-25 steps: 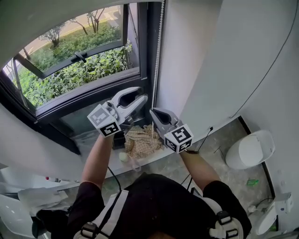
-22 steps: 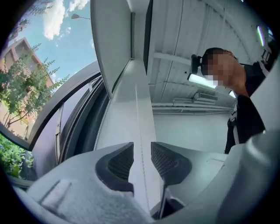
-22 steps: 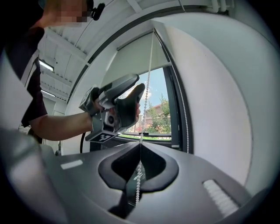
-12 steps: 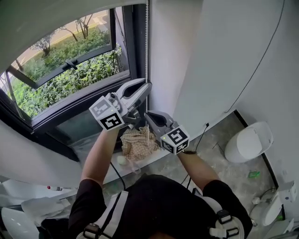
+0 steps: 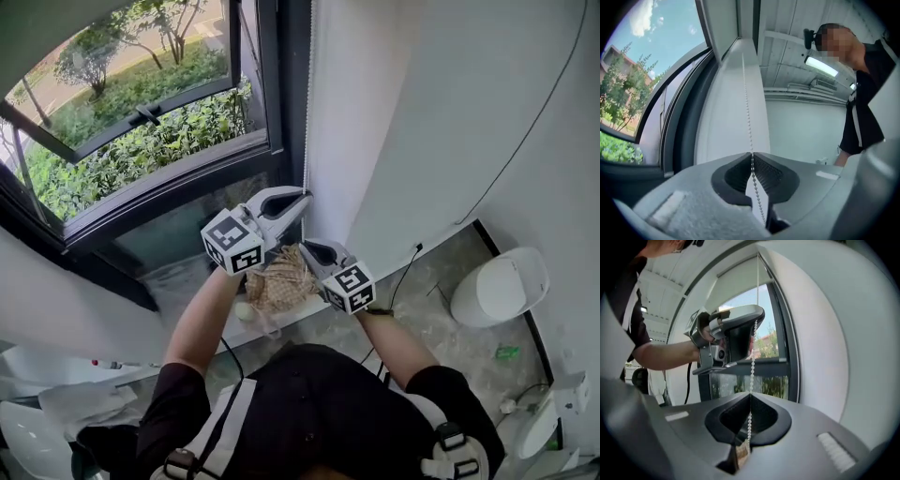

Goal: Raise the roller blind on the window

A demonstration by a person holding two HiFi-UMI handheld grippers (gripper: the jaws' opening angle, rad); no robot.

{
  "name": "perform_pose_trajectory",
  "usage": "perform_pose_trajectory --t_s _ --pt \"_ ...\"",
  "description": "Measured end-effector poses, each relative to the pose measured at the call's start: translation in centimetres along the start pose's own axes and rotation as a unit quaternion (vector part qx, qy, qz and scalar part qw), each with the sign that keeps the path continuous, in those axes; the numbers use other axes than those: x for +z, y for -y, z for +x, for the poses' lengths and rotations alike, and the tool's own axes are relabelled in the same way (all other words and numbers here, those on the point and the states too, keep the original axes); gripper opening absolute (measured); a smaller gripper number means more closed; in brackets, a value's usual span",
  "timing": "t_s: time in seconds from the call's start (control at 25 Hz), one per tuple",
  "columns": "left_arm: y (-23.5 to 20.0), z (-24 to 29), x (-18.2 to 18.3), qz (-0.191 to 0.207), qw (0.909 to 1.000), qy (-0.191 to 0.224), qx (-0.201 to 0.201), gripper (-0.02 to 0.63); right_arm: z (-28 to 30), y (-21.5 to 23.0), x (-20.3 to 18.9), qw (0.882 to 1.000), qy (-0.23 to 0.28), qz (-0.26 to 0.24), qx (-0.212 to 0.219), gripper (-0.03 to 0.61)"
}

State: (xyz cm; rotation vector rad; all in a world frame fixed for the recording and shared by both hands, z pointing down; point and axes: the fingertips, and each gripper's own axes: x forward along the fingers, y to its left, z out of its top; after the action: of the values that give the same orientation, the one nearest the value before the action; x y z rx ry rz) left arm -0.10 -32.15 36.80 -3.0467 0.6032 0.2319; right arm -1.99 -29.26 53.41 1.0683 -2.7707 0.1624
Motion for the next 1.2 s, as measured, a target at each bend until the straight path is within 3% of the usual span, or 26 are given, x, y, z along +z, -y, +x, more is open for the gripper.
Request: perform_pose_trajectory --t_s 0.08,0.2,0.4,0.64,0.92,1.2 --pt "0.2 -1.0 -5.0 -0.036 0.9989 -0.029 0.003 0.017 0.3 -0.2 -4.8 0.998 -0.066 0.014 0.007 0.008" --pt "0.9 -2.3 -7.6 -0.102 0.9947 -0.004 0.009 0.017 -0.1 -1.0 -7.5 0.995 -0.099 0.014 0.016 0.008" --pt "0.6 -1.7 -6.9 -0.082 0.9964 -0.014 0.018 0.017 -0.7 -1.5 -4.4 0.996 -0.071 -0.017 0.044 0.061" --pt "-0.5 -2.6 -6.9 -0.103 0.9939 0.006 0.037 0.017 -2.8 -0.2 5.7 0.996 0.048 -0.058 0.048 0.075" --pt "-0.4 -3.3 -6.8 -0.11 0.9927 0.018 0.045 0.017 -4.6 -0.5 19.6 0.977 0.193 -0.08 0.039 0.098" --pt "0.0 -3.8 -6.7 -0.11 0.9928 0.021 0.042 0.017 -2.8 0.0 26.3 0.969 0.234 -0.08 0.016 0.106"
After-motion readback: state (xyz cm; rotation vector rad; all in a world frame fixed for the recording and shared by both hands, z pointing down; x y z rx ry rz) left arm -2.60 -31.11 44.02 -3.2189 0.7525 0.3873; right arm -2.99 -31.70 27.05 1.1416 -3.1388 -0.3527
